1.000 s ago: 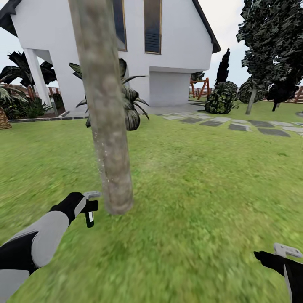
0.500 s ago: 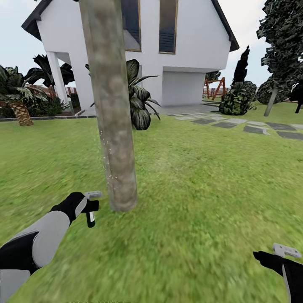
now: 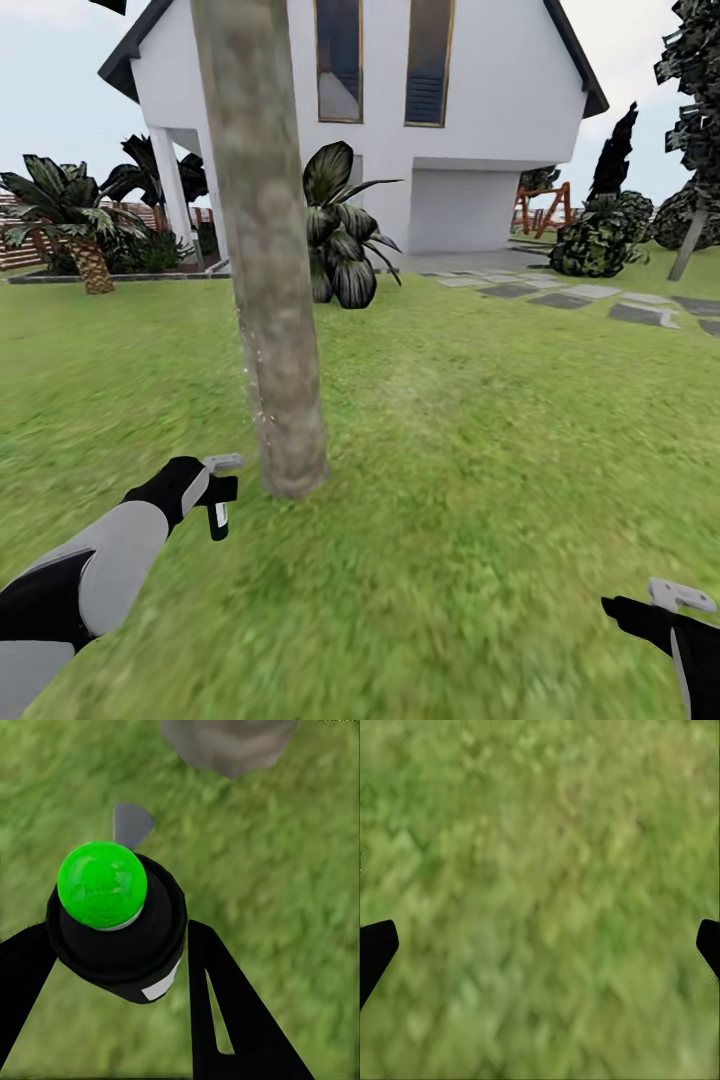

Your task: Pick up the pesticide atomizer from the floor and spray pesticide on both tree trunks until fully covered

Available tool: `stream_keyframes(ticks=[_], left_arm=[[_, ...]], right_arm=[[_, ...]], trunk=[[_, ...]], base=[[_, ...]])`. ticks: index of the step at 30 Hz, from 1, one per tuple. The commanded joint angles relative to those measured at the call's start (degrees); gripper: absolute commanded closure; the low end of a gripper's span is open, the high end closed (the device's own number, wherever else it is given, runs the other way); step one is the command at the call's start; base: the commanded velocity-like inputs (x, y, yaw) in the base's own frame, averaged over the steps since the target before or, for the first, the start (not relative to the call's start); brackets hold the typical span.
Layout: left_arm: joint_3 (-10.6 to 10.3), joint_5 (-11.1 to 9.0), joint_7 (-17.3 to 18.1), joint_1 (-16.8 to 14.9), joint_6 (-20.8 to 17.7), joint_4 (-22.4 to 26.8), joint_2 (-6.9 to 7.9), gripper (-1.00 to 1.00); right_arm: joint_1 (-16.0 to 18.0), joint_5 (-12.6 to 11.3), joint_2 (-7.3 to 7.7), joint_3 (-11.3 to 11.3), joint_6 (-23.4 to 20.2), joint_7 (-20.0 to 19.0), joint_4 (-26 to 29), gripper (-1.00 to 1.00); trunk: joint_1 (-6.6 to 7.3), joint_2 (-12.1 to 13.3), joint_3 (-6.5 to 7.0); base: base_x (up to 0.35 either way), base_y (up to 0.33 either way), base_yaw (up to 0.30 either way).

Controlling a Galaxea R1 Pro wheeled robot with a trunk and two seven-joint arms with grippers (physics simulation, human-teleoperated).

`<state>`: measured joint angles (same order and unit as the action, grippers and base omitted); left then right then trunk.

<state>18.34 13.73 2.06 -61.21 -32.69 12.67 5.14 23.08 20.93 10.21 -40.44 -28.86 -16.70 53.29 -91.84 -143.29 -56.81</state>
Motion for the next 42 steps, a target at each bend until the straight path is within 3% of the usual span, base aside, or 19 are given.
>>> stream_keyframes(ticks=[1,10,22,29,31,34,36,42], left_arm=[[0.5,0.6,0.2,-0.1,-0.3,0.1,-0.05,1.0],[0.5,0.6,0.2,-0.1,-0.3,0.1,-0.05,1.0],[0.5,0.6,0.2,-0.1,-0.3,0.1,-0.05,1.0],[0.2,0.8,0.1,-0.1,-1.4,0.5,-0.41,1.0],[0.2,0.8,0.1,-0.2,-4.9,2.7,-1.74,1.0],[0.1,0.9,0.1,-0.4,-13.5,11.5,-4.15,1.0],[0.0,1.0,0.1,-0.4,-17.3,14.9,-4.52,1.0],[-0.1,1.1,0.0,-0.6,-22.8,20.8,-4.47,1.0]], right_arm=[[0.0,0.6,-0.02,-0.1,-0.1,-0.5,0.1,-1.0],[0.0,0.6,-0.02,-0.1,-0.1,-0.5,0.1,-1.0],[0.0,0.5,0.05,-0.2,-0.1,-0.6,0.0,-1.0],[0.0,0.5,0.13,-0.3,-0.1,-0.7,0.0,-1.0],[0.0,0.5,0.14,-0.3,-0.1,-0.7,0.0,-1.0],[0.0,0.5,0.16,-0.3,-0.1,-0.7,0.0,-1.0],[0.0,0.5,0.16,-0.3,-0.1,-0.7,0.0,-1.0],[0.0,0.5,0.16,-0.3,-0.1,-0.8,0.0,-1.0]], trunk=[[0.01,0.0,-0.06],[0.01,0.0,-0.06],[0.01,0.0,-0.06],[0.01,0.0,-0.06],[0.01,0.0,-0.06],[0.01,0.0,-0.06],[0.01,0.0,-0.06],[0.01,0.0,-0.06]], base=[[0.082,-0.303,0.264],[0.112,-0.303,0.263],[0.089,-0.303,0.113],[0.002,-0.066,0.033],[0.0,-0.002,0.001],[0.0,0.0,0.0],[0.0,0.0,0.0],[0.0,0.0,-0.126]])
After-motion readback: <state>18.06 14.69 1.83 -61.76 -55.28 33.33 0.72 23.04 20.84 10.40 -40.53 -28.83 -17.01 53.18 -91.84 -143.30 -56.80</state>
